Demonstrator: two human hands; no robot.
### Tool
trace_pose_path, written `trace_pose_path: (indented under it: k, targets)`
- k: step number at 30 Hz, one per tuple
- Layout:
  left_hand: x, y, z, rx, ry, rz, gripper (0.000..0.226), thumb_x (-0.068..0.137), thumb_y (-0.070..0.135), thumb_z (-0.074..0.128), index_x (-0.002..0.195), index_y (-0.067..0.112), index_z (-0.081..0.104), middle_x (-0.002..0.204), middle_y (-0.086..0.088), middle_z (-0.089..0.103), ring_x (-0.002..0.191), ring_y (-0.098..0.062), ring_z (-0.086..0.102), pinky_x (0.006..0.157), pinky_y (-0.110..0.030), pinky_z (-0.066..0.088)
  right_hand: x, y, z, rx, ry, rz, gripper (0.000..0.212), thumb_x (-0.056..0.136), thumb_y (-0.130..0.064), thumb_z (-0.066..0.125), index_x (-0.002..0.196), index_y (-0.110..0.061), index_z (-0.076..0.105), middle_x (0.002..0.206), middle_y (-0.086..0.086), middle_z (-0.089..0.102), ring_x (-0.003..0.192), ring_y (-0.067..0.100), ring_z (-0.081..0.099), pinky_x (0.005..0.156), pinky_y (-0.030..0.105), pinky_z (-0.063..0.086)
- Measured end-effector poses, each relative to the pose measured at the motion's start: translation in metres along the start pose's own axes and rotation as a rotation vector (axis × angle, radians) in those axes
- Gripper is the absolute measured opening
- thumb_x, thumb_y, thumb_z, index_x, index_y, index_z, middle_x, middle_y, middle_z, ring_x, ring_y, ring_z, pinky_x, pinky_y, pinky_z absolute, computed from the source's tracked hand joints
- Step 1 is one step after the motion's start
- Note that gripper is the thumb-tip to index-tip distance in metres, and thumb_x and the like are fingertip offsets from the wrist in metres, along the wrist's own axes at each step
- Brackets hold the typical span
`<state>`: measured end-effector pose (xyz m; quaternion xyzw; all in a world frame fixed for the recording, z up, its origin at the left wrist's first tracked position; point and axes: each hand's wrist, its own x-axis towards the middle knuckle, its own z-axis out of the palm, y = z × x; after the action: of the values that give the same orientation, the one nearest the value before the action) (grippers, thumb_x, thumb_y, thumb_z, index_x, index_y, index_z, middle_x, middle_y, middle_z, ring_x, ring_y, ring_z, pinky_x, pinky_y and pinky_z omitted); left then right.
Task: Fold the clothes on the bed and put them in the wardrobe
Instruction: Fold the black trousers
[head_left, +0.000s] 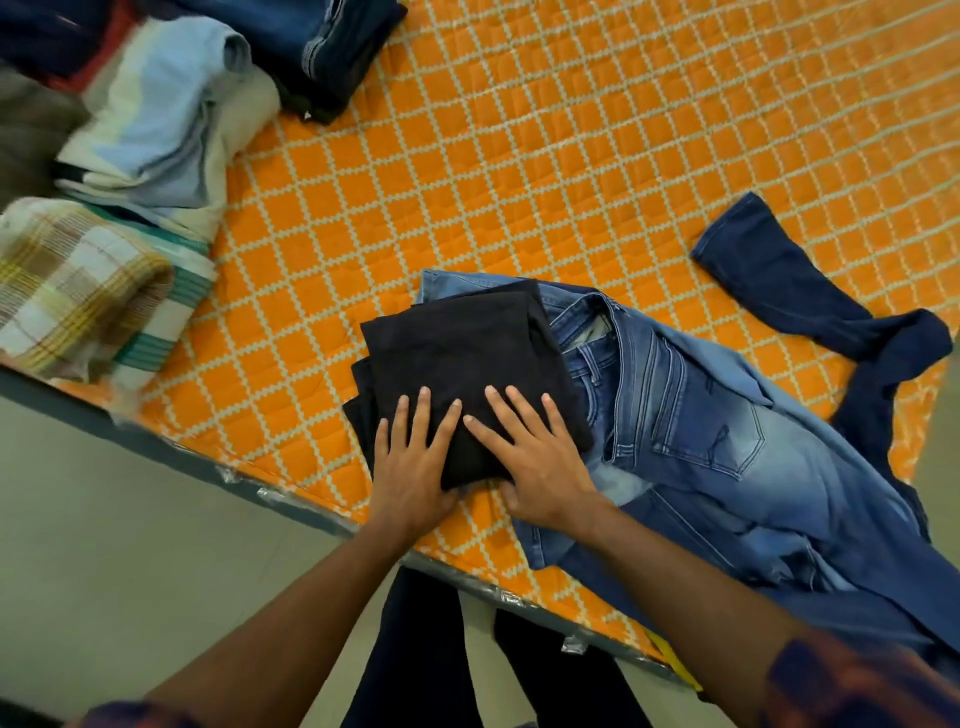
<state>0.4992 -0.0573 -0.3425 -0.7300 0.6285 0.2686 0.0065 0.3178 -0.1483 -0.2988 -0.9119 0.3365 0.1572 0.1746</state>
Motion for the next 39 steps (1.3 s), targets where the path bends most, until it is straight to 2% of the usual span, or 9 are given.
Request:
trace_pose_path:
  k: [7,10,12,18,22,27,30,35,39]
  targets:
    - [0.012,0.0,-0.044,0.013,-0.179,0.049,0.097,0.074,0.037,0.078,0.157,0.021,0.029,0.156,-0.017,0.04,0.133,-0.038,0.05,0.101,-0.048,0.049,0.022,-0.013,-0.017,-0.066,-0.109,0.161,0.093,0.082,-0.021,0.075,0.159,-0.027,0.025,0.167,0.014,0.018,0.152,0.04,0.021,0.119,0.064,0.02]
    - [0.01,-0.01,-0.082,-0.059,-0.096,0.114,0.073,0.071,0.03,0.066,0.143,0.021,0.053,0.128,-0.007,0.067,0.102,-0.033,0.068,0.074,-0.041,0.057,0.02,-0.005,-0.04,0.031,0.004,0.043,0.054,0.071,-0.023,0.079,0.123,-0.019,0.064,0.121,0.01,0.07,0.107,0.037,0.068,0.085,0.05,0.053]
    - [0.01,-0.011,-0.116,-0.058,-0.077,0.167,0.069,0.073,0.031,0.065,0.141,0.024,0.053,0.122,-0.002,0.068,0.099,-0.029,0.068,0.072,-0.038,0.055,0.022,0.003,-0.073,0.064,0.019,0.01,0.036,0.074,-0.024,0.071,0.11,-0.026,0.066,0.094,-0.001,0.073,0.086,0.03,0.07,0.065,0.038,0.05]
    - [0.012,-0.013,-0.199,-0.015,-0.088,0.152,0.092,0.069,0.056,0.068,0.15,0.036,0.03,0.124,0.003,0.062,0.1,-0.024,0.064,0.074,-0.038,0.055,0.053,0.015,-0.183,0.136,-0.03,-0.047,0.039,0.082,-0.023,0.063,0.117,-0.039,0.069,0.099,-0.007,0.075,0.092,0.022,0.067,0.073,0.033,0.05]
    - [0.031,-0.025,-0.248,-0.108,-0.01,0.13,0.048,0.074,0.029,0.072,0.119,0.029,0.056,0.101,0.0,0.071,0.095,-0.029,0.066,0.068,-0.035,0.047,0.088,0.007,-0.246,0.077,-0.084,-0.097,0.032,0.085,-0.028,0.066,0.115,-0.036,0.065,0.108,-0.003,0.072,0.103,0.026,0.064,0.073,0.032,0.044]
    - [0.067,-0.069,-0.302,-0.134,0.027,0.19,0.033,0.074,0.024,0.066,0.106,0.031,0.064,0.092,0.004,0.072,0.09,-0.025,0.066,0.07,-0.039,0.052,0.127,-0.013,-0.303,-0.05,-0.218,-0.031,0.068,0.076,-0.045,0.08,0.137,-0.047,0.049,0.119,-0.011,0.066,0.108,0.021,0.062,0.075,0.032,0.044]
    - [0.107,-0.097,-0.347,-0.035,0.028,0.281,0.037,0.073,0.019,0.066,0.108,0.031,0.065,0.091,0.003,0.072,0.088,-0.024,0.065,0.067,-0.035,0.048,0.16,-0.022,-0.312,-0.069,-0.229,0.052,0.038,0.082,-0.034,0.069,0.117,-0.041,0.059,0.102,-0.006,0.068,0.091,0.021,0.062,0.075,0.037,0.053]
    - [0.171,-0.137,-0.4,0.077,0.126,0.4,0.046,0.073,0.02,0.064,0.116,0.036,0.064,0.095,0.004,0.072,0.092,-0.027,0.066,0.069,-0.042,0.053,0.218,-0.02,-0.332,-0.009,-0.055,0.194,0.044,0.085,-0.025,0.061,0.122,-0.049,0.062,0.105,-0.004,0.071,0.101,0.027,0.065,0.073,0.035,0.05]
    - [0.204,-0.155,-0.4,-0.005,0.359,0.482,0.06,0.077,0.016,0.067,0.134,0.031,0.062,0.126,0.006,0.069,0.115,-0.023,0.064,0.085,-0.04,0.054,0.234,-0.012,-0.318,0.058,0.379,0.238,0.054,0.088,-0.02,0.065,0.136,-0.044,0.061,0.1,-0.001,0.062,0.093,0.032,0.06,0.061,0.032,0.038]
